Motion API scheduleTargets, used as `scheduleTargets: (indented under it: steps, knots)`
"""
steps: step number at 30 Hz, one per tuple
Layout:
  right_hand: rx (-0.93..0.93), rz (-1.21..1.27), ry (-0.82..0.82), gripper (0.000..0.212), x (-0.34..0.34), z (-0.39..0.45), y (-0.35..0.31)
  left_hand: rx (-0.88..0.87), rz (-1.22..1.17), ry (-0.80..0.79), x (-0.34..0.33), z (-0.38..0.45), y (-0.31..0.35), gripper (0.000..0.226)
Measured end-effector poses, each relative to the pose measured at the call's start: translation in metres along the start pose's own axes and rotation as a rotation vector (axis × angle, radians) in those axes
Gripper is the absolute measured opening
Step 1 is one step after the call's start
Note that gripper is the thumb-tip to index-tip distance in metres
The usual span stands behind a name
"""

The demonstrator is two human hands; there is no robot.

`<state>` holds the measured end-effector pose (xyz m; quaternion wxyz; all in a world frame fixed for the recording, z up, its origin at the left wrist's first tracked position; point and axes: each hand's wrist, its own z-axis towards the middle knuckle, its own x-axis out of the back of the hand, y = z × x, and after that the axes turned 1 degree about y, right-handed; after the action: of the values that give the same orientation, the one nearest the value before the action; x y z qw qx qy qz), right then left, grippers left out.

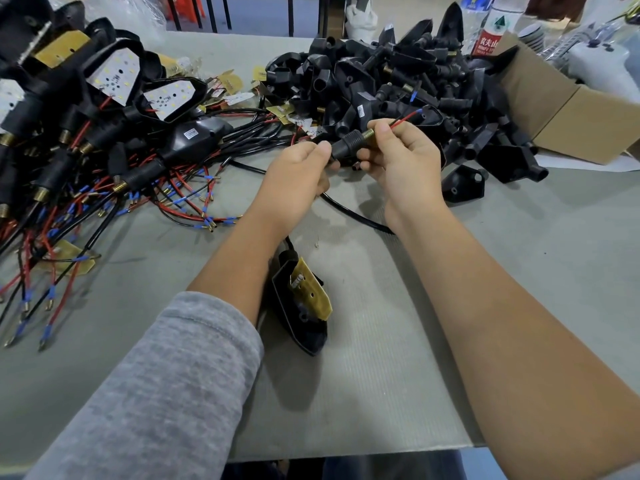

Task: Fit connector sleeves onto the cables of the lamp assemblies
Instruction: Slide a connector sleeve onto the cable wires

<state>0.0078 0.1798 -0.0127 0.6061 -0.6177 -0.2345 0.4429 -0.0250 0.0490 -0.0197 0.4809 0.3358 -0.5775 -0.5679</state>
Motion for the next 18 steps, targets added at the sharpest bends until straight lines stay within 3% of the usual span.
scheduleTargets:
  steps: [6,9,14,18]
  knots:
    - [-0.002,-0.009,0.042,0.018,0.003,0.002,-0.001,0.099,-0.123,0.013,0.003,0.001,0.003,0.009]
    - [-0.024,0.03,0.041,0.019,0.003,0.003,-0.001,0.045,-0.019,0.059,0.004,0.003,-0.001,0.006]
    - [-0.063,0.093,-0.13,0.008,0.001,0.001,-0.003,-0.041,-0.059,0.054,0.005,0.003,-0.007,0.011]
    - [-0.08,0.08,-0.219,0.027,-0.002,-0.006,-0.002,-0.092,-0.104,-0.008,0.006,0.002,-0.009,0.016]
